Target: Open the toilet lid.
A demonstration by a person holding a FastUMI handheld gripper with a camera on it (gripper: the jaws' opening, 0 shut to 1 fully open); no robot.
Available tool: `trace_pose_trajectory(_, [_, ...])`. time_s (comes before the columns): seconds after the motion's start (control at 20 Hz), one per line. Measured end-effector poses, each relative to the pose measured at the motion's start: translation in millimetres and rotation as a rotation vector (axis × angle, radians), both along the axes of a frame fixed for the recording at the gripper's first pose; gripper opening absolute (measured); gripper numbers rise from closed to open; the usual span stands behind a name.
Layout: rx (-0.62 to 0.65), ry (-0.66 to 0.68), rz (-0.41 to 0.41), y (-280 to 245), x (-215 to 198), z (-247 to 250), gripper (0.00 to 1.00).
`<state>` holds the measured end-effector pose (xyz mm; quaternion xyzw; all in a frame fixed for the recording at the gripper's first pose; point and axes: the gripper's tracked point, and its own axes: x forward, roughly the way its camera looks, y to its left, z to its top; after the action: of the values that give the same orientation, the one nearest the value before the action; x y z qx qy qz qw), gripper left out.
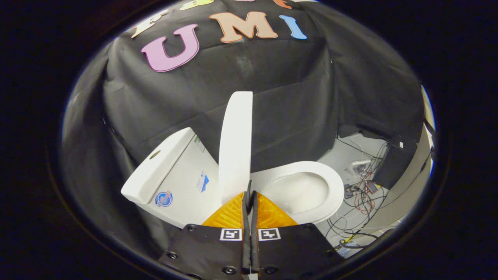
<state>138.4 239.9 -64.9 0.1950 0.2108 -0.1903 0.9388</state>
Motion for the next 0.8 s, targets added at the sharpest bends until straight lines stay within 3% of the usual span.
trace_pose_trajectory(0.8, [-0.084, -0.058, 0.108, 66.5, 35.5, 23.6, 0.01])
